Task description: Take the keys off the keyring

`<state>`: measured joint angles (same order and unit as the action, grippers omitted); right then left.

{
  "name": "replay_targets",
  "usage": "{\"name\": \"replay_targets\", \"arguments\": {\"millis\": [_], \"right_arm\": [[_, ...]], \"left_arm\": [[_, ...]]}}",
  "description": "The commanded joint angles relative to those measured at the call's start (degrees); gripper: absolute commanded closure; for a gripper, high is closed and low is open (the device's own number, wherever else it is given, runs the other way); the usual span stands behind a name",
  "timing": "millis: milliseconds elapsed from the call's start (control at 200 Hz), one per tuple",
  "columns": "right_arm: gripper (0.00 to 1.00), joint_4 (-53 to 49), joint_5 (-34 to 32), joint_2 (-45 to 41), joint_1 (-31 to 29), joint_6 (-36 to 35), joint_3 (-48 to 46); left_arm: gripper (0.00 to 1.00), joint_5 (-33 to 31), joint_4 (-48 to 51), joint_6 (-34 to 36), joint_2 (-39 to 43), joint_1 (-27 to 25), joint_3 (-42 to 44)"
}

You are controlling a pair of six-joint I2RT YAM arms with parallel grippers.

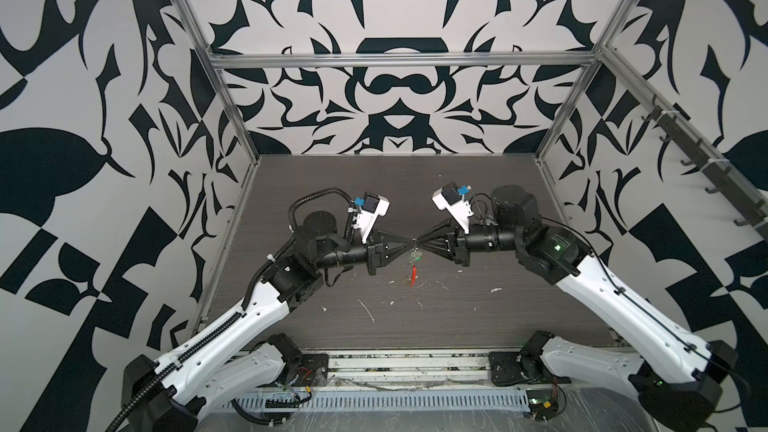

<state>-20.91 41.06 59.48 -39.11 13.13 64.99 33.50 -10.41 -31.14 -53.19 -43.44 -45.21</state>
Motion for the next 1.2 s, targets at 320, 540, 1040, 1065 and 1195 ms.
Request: {"name": "replay_targets", "arguments": {"millis": [320, 540, 1040, 1065, 1195], "right_arm": [[0.58, 41.8, -10.1, -9.8, -0.4, 18.1, -15.9], [0.61, 50.0, -5.9, -4.6, -1.1, 23.6, -15.4], [0.7, 50.8, -3.5, -0.6, -4.4, 23.7, -13.0], [0.7, 50.8, -3.5, -0.6, -4.5, 23.8, -12.8], [0.73, 51.4, -3.8, -0.3, -4.7, 23.7, -12.6]], "left_arm": [[1.0, -11.6, -28.7, -5.9, 5.9, -0.3, 8.8], [1.0, -11.3, -31.0, -6.8, 3.9, -0.3, 9.0], [1.0, -11.6, -30.9, -6.5, 4.5, -0.3, 9.5], [1.0, -11.6, -30.8, -6.5, 4.5, -0.4, 9.5], [1.0, -11.6, -30.7, -6.4, 4.5, -0.3, 9.5]]}}
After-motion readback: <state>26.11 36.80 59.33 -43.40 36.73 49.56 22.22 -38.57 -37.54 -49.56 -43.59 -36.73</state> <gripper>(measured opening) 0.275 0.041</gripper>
